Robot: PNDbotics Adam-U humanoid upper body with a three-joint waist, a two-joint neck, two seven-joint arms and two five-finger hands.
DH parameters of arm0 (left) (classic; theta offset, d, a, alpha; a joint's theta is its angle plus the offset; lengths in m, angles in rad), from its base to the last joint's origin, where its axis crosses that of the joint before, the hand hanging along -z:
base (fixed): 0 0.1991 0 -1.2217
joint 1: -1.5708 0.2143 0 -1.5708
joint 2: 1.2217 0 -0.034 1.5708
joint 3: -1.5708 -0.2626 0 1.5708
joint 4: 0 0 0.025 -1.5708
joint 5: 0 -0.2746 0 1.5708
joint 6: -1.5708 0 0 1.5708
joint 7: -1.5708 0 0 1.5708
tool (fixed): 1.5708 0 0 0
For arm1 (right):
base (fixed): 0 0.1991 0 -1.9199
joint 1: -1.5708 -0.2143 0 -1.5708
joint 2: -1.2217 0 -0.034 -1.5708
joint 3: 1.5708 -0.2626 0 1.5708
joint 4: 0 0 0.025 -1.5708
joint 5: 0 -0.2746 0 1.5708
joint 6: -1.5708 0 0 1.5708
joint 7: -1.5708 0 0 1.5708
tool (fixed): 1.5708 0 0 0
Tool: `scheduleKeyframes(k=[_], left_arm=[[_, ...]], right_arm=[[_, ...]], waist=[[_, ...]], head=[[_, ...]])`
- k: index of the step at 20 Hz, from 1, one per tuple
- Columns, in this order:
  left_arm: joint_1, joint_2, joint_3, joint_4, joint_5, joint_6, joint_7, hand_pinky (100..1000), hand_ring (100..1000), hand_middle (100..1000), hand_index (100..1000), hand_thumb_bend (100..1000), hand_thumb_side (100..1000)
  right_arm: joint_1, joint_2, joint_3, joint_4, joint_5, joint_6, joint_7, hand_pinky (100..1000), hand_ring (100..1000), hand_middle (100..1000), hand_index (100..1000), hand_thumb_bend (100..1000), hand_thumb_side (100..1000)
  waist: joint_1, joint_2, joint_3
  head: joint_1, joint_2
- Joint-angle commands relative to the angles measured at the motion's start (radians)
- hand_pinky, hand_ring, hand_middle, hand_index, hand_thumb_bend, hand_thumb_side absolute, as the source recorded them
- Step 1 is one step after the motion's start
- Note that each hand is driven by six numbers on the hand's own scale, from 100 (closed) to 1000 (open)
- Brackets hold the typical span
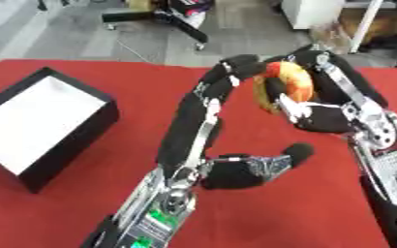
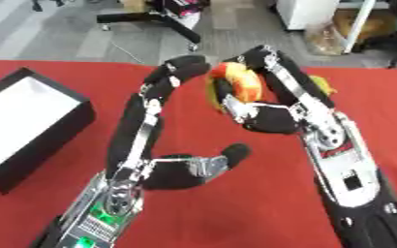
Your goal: Pick up the objects with one hand, pass them to the other hand, and then place them into the box on the other side of the table.
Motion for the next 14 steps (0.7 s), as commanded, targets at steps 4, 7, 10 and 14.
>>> scheduleKeyframes(k=[4,7,10,14], left_arm=[[-0.026,-0.034,-0.006,0.032,-0.114,0.003,0.063,811,795,808,846,617,410],[-0.027,-0.038,-0.006,0.046,-0.143,0.015,0.093,811,793,806,847,613,387],[-0.028,-0.04,-0.001,0.054,-0.175,0.024,0.116,810,792,804,847,611,370],[-0.028,-0.044,0.007,0.071,-0.222,0.037,0.137,808,788,800,845,602,350]], right_arm=[[-0.015,0.0,0.005,-0.022,-0.031,0.013,0.025,820,188,100,144,100,375],[-0.015,0.001,0.005,-0.023,-0.035,0.015,0.03,822,188,100,145,100,373],[-0.014,0.001,0.007,-0.024,-0.042,0.017,0.036,824,187,100,145,100,374],[-0.012,0.001,0.007,-0.025,-0.047,0.019,0.04,825,187,100,145,100,369]], waist=[[-0.003,-0.017,-0.001],[-0.005,-0.016,-0.002],[-0.006,-0.016,-0.002],[-0.007,-0.017,-0.003]], head=[[0.0,-0.016],[-0.004,-0.015],[-0.005,-0.015],[-0.007,-0.012]])
